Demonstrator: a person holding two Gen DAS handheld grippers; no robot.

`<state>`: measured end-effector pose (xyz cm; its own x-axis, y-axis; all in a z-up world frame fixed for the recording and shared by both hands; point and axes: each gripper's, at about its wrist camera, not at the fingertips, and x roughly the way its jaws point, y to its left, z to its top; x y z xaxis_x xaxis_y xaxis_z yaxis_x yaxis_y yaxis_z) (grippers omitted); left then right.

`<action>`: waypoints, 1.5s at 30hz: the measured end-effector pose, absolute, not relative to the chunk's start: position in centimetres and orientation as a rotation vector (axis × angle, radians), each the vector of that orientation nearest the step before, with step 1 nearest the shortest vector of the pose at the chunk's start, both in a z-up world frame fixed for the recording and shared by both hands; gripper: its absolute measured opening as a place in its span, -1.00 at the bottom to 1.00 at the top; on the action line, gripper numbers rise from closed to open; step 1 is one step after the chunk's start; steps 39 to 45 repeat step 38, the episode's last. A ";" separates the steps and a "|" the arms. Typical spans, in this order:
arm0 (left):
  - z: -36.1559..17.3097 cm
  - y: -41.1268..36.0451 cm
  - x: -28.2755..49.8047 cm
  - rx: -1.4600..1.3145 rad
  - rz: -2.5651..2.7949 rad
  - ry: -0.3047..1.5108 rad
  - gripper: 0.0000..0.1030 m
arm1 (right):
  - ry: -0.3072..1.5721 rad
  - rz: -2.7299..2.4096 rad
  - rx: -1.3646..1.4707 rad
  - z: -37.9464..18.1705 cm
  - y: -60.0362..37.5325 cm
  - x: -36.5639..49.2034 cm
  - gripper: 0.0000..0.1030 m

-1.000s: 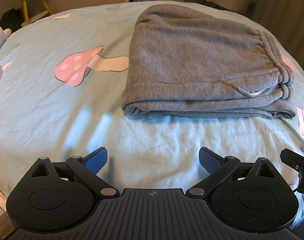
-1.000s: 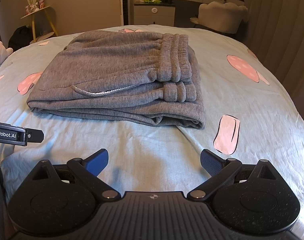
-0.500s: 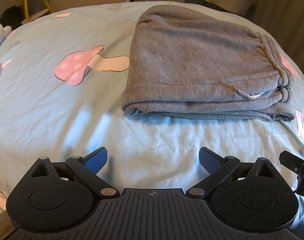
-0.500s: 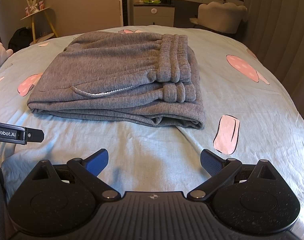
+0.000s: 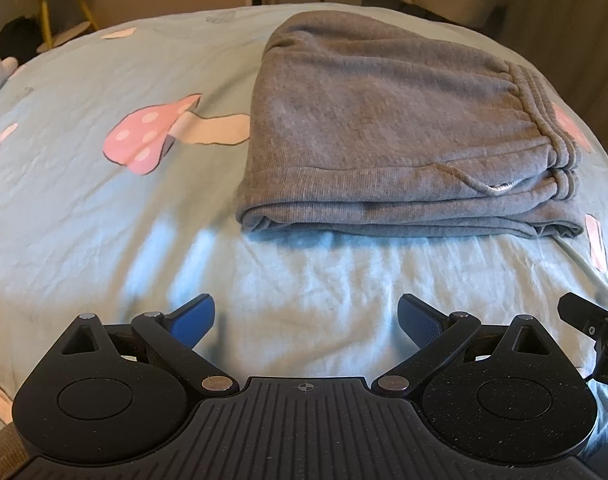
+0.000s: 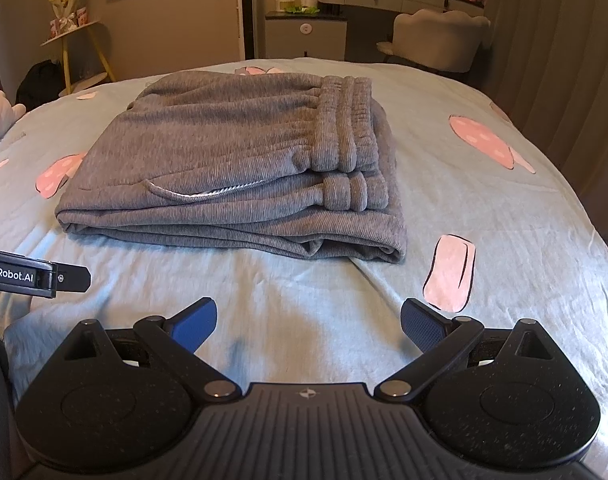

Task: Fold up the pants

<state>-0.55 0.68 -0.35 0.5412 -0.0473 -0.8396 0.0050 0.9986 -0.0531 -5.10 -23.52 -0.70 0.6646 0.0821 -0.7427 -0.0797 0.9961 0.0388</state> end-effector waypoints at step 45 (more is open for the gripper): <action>-0.3 1.1 -0.7 -0.102 -0.012 0.995 0.96 | 0.846 0.095 0.009 -1.0 -23.5 -5.0 0.92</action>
